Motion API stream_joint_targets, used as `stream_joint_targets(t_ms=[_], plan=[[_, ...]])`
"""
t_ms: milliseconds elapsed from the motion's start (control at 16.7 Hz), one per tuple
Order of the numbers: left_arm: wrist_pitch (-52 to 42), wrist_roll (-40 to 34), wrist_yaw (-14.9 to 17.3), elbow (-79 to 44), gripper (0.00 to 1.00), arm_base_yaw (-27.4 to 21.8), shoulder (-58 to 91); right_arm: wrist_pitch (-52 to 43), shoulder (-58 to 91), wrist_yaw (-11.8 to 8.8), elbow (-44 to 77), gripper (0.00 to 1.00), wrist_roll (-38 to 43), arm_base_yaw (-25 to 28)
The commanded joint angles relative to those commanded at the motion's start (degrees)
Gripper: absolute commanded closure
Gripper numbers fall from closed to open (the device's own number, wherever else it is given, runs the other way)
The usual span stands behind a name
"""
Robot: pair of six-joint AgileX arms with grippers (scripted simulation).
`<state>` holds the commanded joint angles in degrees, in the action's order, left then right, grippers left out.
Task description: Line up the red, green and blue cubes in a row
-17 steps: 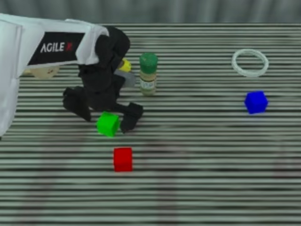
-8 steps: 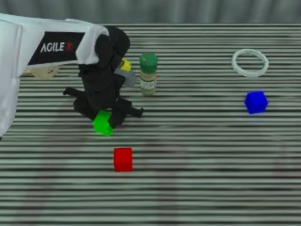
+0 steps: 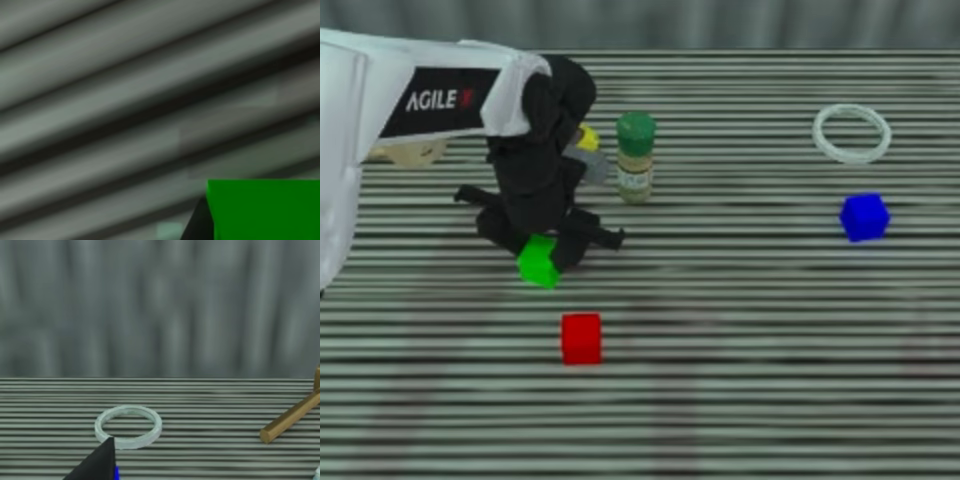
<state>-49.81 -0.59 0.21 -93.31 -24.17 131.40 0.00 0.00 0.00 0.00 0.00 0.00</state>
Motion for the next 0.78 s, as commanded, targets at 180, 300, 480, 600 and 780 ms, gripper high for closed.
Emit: stream_joint_targets(t_ms=[180, 300, 480, 600, 780], plan=[[-2.36, -0.05, 0.03, -1.71, 1.0, 0.18, -0.73, 0.0, 0.0, 0.0, 0.0, 0.0, 0.0, 0.0], [-6.29, 0.0, 0.05, -4.04, 1.0, 0.4, -2.06, 0.0, 0.0, 0.0, 0.0, 0.0, 0.0, 0.0], [-12.04, -0.09, -0.03, -7.41, 1.0, 0.92, -4.22, 0.0, 0.0, 0.0, 0.0, 0.0, 0.0, 0.0], [-13.24, -0.12, -0.05, -8.27, 1.0, 1.08, -4.97, 0.0, 0.0, 0.0, 0.0, 0.0, 0.0, 0.0], [-13.11, -0.03, -0.08, -8.16, 1.0, 0.75, -4.76, 0.0, 0.0, 0.0, 0.0, 0.0, 0.0, 0.0]])
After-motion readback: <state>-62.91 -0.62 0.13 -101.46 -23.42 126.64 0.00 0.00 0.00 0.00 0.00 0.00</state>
